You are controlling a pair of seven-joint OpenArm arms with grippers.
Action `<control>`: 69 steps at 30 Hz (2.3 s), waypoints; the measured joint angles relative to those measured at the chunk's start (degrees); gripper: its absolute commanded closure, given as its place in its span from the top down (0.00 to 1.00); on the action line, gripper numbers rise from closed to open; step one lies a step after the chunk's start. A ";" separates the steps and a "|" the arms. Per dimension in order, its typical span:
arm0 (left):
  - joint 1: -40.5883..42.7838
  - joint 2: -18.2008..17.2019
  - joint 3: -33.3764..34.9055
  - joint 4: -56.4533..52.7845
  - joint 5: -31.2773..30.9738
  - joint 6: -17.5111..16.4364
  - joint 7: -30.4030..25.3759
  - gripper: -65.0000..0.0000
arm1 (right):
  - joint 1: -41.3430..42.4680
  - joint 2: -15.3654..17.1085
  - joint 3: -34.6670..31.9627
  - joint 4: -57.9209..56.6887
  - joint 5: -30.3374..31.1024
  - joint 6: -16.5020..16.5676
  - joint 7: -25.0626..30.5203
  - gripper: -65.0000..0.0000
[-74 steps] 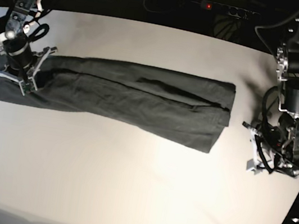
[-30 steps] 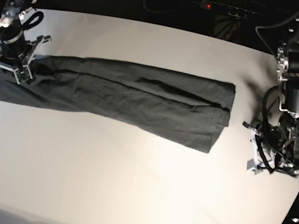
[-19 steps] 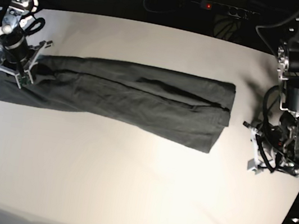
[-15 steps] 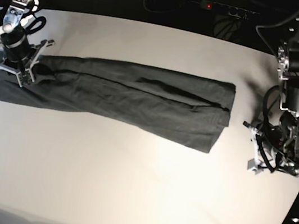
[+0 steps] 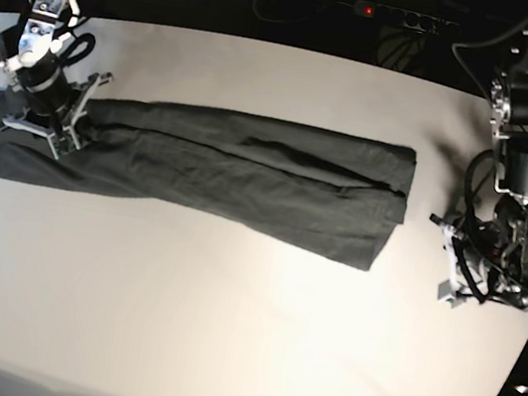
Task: Fold the T-shirt properly
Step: 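Pull the held strip end outward with the right gripper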
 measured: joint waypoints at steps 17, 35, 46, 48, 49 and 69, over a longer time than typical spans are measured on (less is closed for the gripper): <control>0.00 0.09 0.00 0.00 0.04 0.00 -0.20 0.06 | 5.57 5.79 9.16 1.99 0.42 0.33 -0.15 0.12; 0.17 0.11 -0.04 0.22 0.09 0.02 -0.17 0.06 | 16.09 10.60 18.36 -10.21 10.58 -0.17 -19.89 0.12; 0.22 -0.02 -0.04 0.22 0.02 0.00 -0.22 0.06 | 15.61 13.68 18.21 -9.31 22.45 -0.15 -33.79 0.12; 0.20 -0.02 -0.04 0.22 -0.02 0.00 -0.20 0.06 | 14.51 13.42 18.12 -9.33 23.04 -0.15 -34.16 0.12; 0.22 -0.02 -0.04 0.22 0.00 0.00 -0.26 0.06 | 14.12 13.20 18.12 -9.33 23.04 -0.17 -34.42 0.12; 1.42 -1.01 -0.09 0.44 -1.73 -0.02 -1.99 0.06 | 14.99 14.40 13.57 -29.66 24.59 -0.59 -18.18 0.12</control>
